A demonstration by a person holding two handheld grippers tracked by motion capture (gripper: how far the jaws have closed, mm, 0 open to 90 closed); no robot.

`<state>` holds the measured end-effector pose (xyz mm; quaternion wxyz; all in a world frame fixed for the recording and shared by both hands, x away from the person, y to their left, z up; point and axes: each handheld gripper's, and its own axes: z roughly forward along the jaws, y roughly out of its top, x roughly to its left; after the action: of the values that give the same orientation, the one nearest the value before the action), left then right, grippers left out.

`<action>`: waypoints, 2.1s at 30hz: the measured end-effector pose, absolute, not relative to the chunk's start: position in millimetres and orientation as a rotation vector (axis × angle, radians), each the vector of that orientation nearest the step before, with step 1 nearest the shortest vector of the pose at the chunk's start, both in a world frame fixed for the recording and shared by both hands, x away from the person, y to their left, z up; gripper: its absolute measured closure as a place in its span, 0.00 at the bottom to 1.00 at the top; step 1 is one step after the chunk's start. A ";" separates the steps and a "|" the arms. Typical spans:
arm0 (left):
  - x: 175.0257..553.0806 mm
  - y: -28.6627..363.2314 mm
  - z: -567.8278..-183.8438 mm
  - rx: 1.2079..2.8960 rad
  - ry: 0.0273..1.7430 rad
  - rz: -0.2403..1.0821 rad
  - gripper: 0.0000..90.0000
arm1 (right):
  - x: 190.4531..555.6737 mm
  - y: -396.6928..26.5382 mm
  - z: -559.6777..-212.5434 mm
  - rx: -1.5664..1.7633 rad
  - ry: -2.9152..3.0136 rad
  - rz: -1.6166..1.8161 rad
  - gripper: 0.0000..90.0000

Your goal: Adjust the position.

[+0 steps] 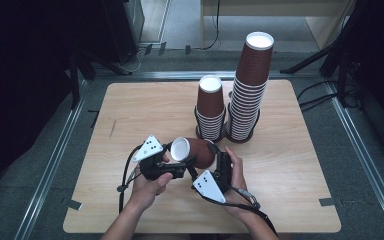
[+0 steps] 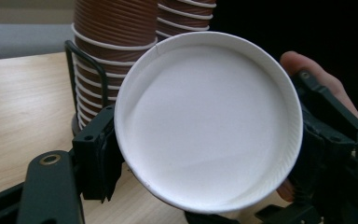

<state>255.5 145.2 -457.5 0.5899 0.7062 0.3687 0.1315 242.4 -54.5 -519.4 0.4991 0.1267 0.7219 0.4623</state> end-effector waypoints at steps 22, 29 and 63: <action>260.8 168.9 -459.0 1.509 0.920 0.427 0.25 | 226.7 -76.6 -516.1 0.962 1.797 1.486 0.00; 262.8 169.1 -462.3 1.483 0.920 0.433 0.25 | 227.8 -81.9 -513.3 1.418 1.736 1.711 0.00; 260.2 159.1 -472.5 1.441 0.914 0.482 0.25 | 246.6 -68.8 -512.7 2.698 0.729 2.520 0.00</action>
<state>260.2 159.1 -472.5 0.6319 0.6298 0.3996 0.2105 246.6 -68.8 -512.7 -0.3060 0.6826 0.1844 0.6375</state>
